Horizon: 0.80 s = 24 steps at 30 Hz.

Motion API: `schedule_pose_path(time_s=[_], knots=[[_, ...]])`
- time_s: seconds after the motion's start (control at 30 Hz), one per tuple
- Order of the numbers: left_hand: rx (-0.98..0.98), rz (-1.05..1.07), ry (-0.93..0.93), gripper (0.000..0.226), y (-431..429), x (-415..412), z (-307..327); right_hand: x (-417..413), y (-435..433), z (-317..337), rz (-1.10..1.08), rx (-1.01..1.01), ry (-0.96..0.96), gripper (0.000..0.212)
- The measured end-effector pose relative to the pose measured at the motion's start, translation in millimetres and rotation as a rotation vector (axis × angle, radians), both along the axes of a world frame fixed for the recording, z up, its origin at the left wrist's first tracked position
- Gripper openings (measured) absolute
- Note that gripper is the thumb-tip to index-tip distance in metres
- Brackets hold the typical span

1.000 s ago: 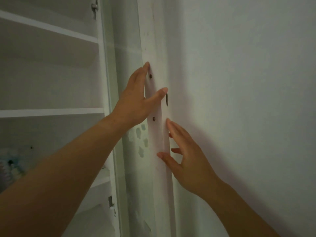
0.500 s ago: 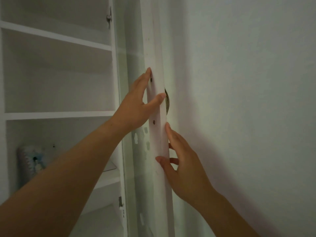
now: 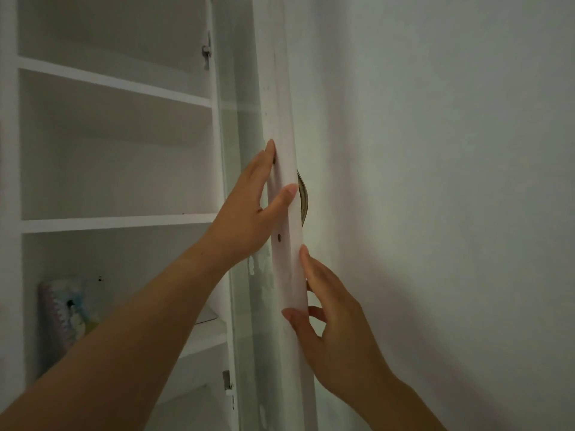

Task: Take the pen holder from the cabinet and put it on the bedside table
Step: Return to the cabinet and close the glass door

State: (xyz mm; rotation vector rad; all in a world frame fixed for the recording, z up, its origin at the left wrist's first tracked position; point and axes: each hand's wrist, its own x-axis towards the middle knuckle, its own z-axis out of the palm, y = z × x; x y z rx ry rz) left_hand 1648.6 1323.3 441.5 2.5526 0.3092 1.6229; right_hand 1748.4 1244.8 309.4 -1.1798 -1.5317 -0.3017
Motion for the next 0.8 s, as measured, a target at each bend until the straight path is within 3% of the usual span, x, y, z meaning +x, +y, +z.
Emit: schedule_pose_path(time_s=[0.37, 0.8], knots=[[-0.057, -0.18, -0.01, 0.062, -3.2, -59.4, 2.2, -69.1, 4.0, 0.5, -0.127, -0.014, -0.005, 0.065], [-0.11, -0.26, 0.009, 0.075, 18.4, -125.4, -0.1, -141.4, 23.6, -1.3, -0.214, 0.013, 0.057, 0.061]])
